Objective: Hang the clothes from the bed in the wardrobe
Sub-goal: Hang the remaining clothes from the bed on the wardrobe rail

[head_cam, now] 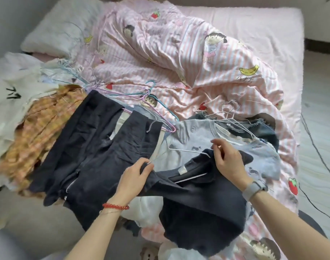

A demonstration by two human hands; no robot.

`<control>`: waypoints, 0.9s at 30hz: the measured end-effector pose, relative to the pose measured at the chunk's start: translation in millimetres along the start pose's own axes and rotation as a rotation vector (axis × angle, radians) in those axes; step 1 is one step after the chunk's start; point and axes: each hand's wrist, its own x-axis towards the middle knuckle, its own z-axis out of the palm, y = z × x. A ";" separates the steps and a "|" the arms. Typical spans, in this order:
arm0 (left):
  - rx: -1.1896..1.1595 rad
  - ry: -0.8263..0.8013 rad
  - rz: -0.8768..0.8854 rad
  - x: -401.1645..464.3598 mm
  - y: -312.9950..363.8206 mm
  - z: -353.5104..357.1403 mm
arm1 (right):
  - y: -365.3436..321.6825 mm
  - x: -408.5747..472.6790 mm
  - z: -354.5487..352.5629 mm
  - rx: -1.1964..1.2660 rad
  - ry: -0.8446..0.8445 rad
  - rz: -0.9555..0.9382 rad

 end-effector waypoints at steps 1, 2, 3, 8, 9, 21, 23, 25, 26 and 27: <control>-0.005 0.059 -0.042 -11.9 -15.4 -12.3 | -12.0 -1.8 12.8 -0.031 -0.082 -0.098; -0.001 0.130 -0.080 -26.0 -31.3 -24.8 | -25.4 -4.0 25.9 -0.069 -0.171 -0.202; 0.007 0.205 -0.122 -41.3 -47.0 -37.1 | -40.7 -6.0 38.6 -0.099 -0.260 -0.298; -0.052 0.565 -0.365 -141.2 -119.0 -78.7 | -124.0 -29.0 105.4 -0.145 -0.630 -0.645; -0.057 0.614 -0.409 -161.0 -129.1 -81.4 | -138.5 -35.4 117.1 -0.145 -0.683 -0.678; 0.065 1.516 -1.000 -494.1 -229.4 -95.9 | -372.0 -271.7 243.6 0.089 -1.091 -1.437; 0.065 1.603 -1.093 -542.9 -235.8 -94.3 | -406.7 -319.2 251.5 0.183 -1.065 -1.530; 0.058 1.651 -1.196 -587.5 -240.8 -92.7 | -437.7 -365.1 259.4 0.242 -1.065 -1.599; 0.053 1.671 -1.240 -608.2 -242.0 -92.2 | -451.6 -387.1 263.2 0.249 -1.088 -1.625; 0.049 1.701 -1.266 -627.7 -242.3 -92.5 | -464.0 -408.5 267.1 0.263 -1.106 -1.653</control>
